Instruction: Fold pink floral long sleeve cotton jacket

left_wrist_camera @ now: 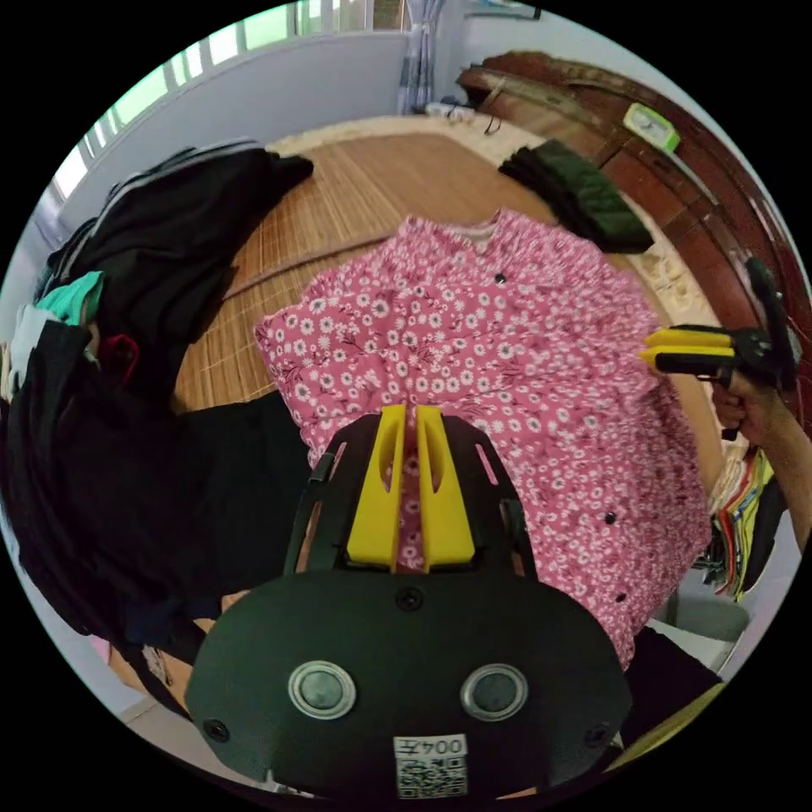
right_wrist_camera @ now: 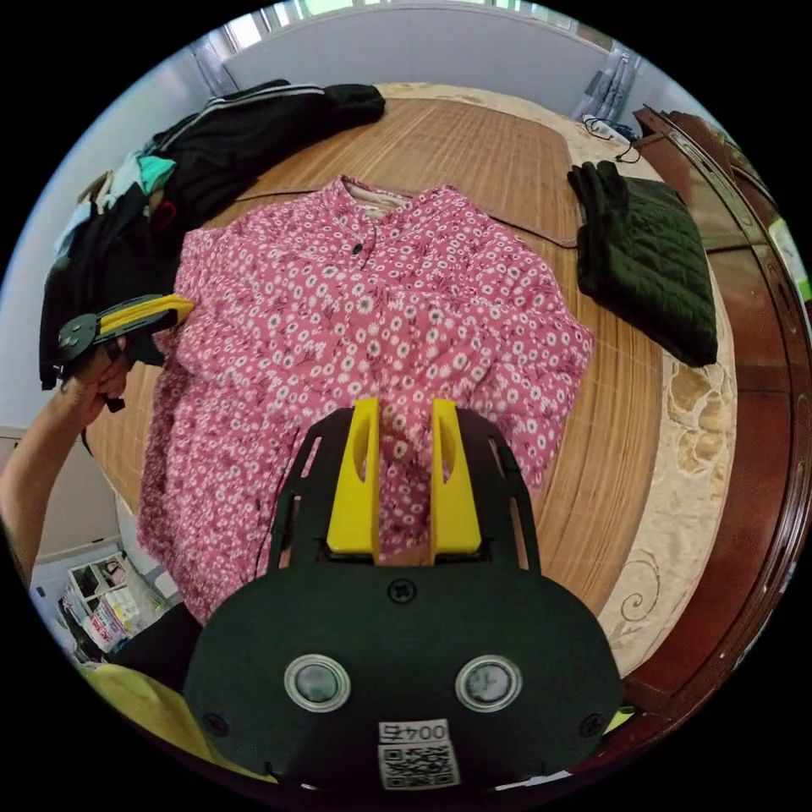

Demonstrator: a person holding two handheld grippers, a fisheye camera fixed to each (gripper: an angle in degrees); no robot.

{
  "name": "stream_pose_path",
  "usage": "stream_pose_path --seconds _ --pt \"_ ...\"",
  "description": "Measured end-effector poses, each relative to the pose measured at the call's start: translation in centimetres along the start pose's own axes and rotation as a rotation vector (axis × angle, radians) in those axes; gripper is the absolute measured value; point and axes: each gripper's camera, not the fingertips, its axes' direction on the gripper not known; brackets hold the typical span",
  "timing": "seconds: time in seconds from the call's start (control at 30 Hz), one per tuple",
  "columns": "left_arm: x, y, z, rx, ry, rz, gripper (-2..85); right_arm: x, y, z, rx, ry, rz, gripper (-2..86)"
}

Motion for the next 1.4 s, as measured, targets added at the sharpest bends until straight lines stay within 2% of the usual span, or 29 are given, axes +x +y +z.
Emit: stream_pose_path --seconds 0.13,0.23,0.3,0.37,0.6,0.73,0.9,1.0,1.03,1.1,1.17,1.27,1.3,1.33,1.4 --pt "1.3 5.7 -2.7 0.043 0.028 0.014 2.2 0.3 5.9 -0.2 -0.035 -0.023 0.037 9.9" --pt "1.6 9.7 -0.5 -0.055 0.066 -0.021 1.8 0.8 8.6 2.1 -0.109 -0.048 0.088 9.8" --pt "2.0 11.6 3.3 -0.207 0.015 0.034 1.5 0.9 9.5 3.9 -0.163 -0.034 0.093 9.8" --pt "2.3 12.5 4.7 -0.194 -0.023 0.101 1.5 1.3 10.3 6.1 -0.225 -0.032 0.103 9.6" --pt "0.4 10.3 4.4 -0.246 0.059 0.084 1.5 3.3 12.8 3.6 -0.161 -0.092 0.173 8.8" --pt "-0.3 10.7 1.0 -0.149 0.155 0.066 1.5 2.9 17.6 -0.7 -0.059 -0.243 0.223 8.5" --pt "-0.6 14.1 1.0 -0.221 0.17 0.064 1.8 -3.8 22.3 -0.6 -0.064 -0.44 0.079 7.2" --pt "-0.6 15.4 2.5 -0.263 0.145 0.088 2.0 -8.4 24.6 3.7 -0.209 -0.433 -0.01 8.1" --pt "-0.6 15.5 2.7 -0.256 0.14 0.092 2.1 -9.5 25.6 6.0 -0.281 -0.363 -0.025 8.2" --pt "-0.7 14.8 3.1 -0.269 0.124 0.089 1.9 -9.4 26.8 6.5 -0.219 -0.323 -0.024 7.0" --pt "-0.7 14.3 3.1 -0.281 0.119 0.091 1.7 -8.1 26.8 6.1 -0.251 -0.378 0.045 6.4" --pt "-1.4 14.3 2.8 -0.275 0.142 0.074 1.6 -8.0 28.2 2.8 -0.19 -0.364 -0.012 7.0" --pt "-1.8 14.4 2.6 -0.27 0.152 0.062 1.6 -8.1 29.1 1.8 -0.179 -0.421 -0.028 7.0" --pt "-2.0 14.4 2.6 -0.268 0.155 0.058 1.6 -8.5 30.1 1.5 -0.191 -0.477 -0.041 6.7" --pt "-2.3 14.3 2.3 -0.266 0.15 0.054 1.9 -9.7 31.5 2.4 -0.246 -0.463 -0.091 7.0"
